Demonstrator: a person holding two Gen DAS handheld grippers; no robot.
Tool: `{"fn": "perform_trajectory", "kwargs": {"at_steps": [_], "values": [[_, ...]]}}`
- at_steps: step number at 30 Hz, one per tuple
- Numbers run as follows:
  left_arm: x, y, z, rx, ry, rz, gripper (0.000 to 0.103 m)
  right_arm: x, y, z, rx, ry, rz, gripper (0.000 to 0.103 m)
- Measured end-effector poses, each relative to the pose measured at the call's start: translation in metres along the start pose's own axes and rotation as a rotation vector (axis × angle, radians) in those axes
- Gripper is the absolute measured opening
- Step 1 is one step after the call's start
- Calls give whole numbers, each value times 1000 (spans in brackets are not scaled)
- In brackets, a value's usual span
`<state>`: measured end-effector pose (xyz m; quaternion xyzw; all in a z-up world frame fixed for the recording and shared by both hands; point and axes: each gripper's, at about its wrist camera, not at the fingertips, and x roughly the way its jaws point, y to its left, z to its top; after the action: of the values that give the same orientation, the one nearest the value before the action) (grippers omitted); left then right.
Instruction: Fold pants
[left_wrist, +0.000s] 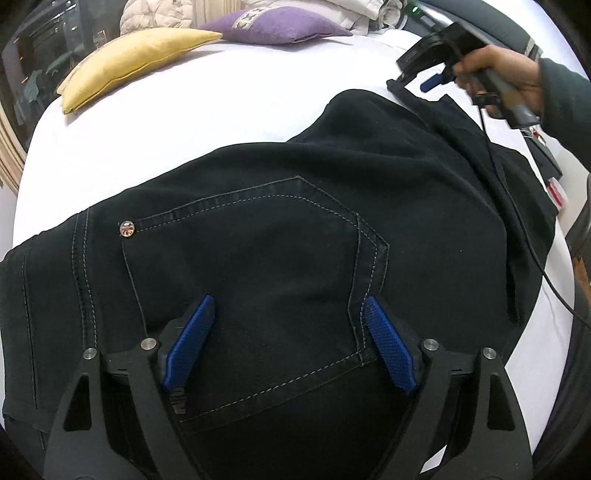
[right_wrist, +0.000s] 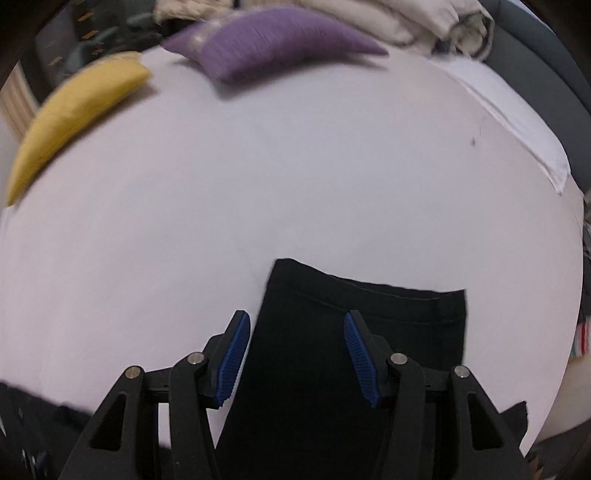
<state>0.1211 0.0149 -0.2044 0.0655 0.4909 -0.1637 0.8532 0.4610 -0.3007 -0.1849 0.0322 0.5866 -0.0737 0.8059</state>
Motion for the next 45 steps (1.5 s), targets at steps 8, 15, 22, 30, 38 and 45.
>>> {"fn": "perform_trajectory", "kwargs": {"at_steps": [8, 15, 22, 30, 38, 45], "values": [[-1, 0, -2, 9, 5, 17, 84, 24, -3, 7, 26, 41, 29, 45], [-5, -8, 14, -16, 37, 22, 83, 10, -20, 0, 54, -9, 86, 7], [-34, -33, 82, 29, -82, -42, 81, -23, -61, -19, 170, -127, 217, 4], [53, -45, 111, 33, 44, -58, 71, -86, -125, -59, 279, -311, 308, 4], [76, -50, 107, 44, 37, -19, 73, -123, -213, -179, 487, -402, 325, 4], [77, -56, 117, 46, 50, 31, 75, -103, -269, -263, 674, -341, 282, 3]]}}
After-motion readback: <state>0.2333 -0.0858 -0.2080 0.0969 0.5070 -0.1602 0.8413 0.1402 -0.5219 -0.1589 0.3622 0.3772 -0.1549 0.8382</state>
